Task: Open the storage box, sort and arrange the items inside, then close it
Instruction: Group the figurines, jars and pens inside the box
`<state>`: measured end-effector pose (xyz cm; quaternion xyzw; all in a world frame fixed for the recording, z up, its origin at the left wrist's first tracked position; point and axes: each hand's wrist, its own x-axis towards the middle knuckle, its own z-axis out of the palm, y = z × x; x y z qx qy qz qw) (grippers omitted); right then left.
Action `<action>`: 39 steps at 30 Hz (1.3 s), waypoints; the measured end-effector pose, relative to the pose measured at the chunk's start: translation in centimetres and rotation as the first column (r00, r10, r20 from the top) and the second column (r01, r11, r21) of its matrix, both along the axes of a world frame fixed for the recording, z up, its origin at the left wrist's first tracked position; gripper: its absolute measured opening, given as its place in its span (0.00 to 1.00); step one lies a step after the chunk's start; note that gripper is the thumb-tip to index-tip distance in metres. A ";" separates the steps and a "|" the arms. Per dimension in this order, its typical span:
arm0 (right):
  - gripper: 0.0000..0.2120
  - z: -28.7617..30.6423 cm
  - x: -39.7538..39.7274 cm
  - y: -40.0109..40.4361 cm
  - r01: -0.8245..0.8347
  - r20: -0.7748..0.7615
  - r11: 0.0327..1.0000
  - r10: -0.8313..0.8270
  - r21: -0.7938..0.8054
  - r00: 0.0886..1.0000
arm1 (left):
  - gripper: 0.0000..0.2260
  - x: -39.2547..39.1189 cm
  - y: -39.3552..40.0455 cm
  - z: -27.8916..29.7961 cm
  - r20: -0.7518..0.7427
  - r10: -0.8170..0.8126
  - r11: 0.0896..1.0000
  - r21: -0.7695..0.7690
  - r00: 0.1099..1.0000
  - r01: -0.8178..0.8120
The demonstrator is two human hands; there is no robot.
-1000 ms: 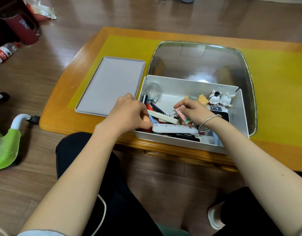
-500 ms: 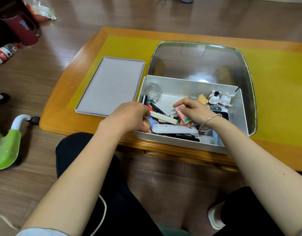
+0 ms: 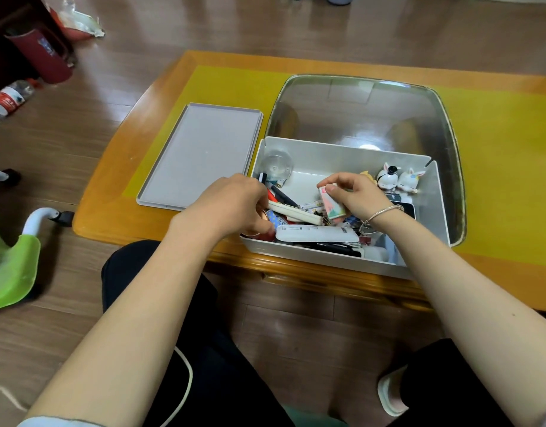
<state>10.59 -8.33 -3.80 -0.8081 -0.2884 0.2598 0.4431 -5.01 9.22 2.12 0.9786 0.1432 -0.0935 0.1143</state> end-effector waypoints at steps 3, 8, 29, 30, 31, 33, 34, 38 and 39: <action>0.07 0.0 0.0 -0.3 -0.030 -0.049 1.000 0.030 0.006 0.998 | 0.16 0.0 -0.5 -0.1 -0.037 -0.022 1.000 0.004 0.999 0.022; 0.13 0.2 0.0 -0.7 -0.048 -0.108 0.998 0.052 0.034 0.993 | 0.14 0.0 -0.6 -0.6 -0.069 -0.019 1.000 -0.009 0.997 0.019; 0.27 2.2 0.1 -1.8 0.001 -0.301 0.993 0.034 0.114 0.953 | 0.14 1.9 -0.1 -1.2 0.397 0.315 0.786 -0.618 0.862 -0.003; 0.26 2.2 0.1 -1.8 0.024 -0.348 0.990 0.025 0.136 0.937 | 0.15 2.3 -0.5 -1.7 0.396 0.339 0.746 -0.666 0.854 0.013; 0.24 2.2 0.1 -1.7 0.052 -0.399 0.985 0.018 0.165 0.917 | 0.15 2.7 -0.9 -2.1 0.391 0.360 0.702 -0.711 0.847 0.029; 0.20 2.4 0.2 -1.5 0.108 -0.477 0.968 0.013 0.225 0.879 | 0.16 3.5 -1.9 -2.7 0.395 0.382 0.623 -0.778 0.835 0.083; 0.18 2.4 0.3 -1.4 0.132 -0.502 0.960 0.011 0.249 0.865 | 0.16 3.8 -2.3 -2.9 0.401 0.385 0.591 -0.799 0.832 0.112; 0.17 2.6 0.5 -1.4 0.174 -0.518 0.934 0.014 0.312 0.855 | 0.22 4.7 -2.9 -3.5 0.370 0.357 0.521 -0.841 0.858 0.146; 0.18 2.7 0.6 -1.4 0.175 -0.508 0.930 0.015 0.324 0.861 | 0.24 4.9 -2.9 -3.6 0.344 0.323 0.519 -0.844 0.882 0.139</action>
